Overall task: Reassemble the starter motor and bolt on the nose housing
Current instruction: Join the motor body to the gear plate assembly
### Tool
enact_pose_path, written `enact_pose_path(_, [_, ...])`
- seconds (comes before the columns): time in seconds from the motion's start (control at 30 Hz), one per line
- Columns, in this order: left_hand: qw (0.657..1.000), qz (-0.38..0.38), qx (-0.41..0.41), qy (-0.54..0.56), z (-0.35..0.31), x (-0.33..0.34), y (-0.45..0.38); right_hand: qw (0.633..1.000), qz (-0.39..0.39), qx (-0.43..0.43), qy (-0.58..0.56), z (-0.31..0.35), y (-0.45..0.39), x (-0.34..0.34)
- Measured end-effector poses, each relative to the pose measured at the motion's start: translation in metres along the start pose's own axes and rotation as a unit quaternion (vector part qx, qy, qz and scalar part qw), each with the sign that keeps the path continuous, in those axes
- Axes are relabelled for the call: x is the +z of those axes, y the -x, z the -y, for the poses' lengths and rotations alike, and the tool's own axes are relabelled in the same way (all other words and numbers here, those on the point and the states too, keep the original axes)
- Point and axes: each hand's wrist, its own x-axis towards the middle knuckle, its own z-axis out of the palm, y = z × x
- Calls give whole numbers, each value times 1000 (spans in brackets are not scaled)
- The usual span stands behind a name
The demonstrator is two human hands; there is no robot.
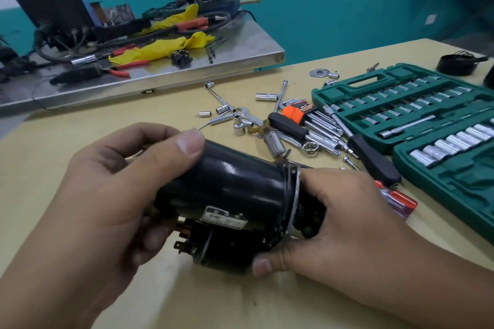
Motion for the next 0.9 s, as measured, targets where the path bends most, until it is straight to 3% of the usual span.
enact_pose_path(0.13, [994,106,11,-24,-3,-13,-1,1000,-1,2,9,-3,0,-1])
enact_pose_path(0.27, [987,133,41,-75,-6,-24,-8,999,-4,-32,36,-5,0,-2])
enact_pose_path(0.47, [981,85,118,-128,10,-27,-9,998,-9,-35,46,-4,1,-1])
enact_pose_path(0.6, [990,57,105,-70,12,-15,-6,998,-5,-17,52,-3,-2,1])
enact_pose_path(0.73, [991,1,131,-27,23,4,-4,998,-52,6,46,2,-4,4])
enact_pose_path(0.9, [990,-29,122,-56,37,28,3,996,-80,15,28,8,-4,6])
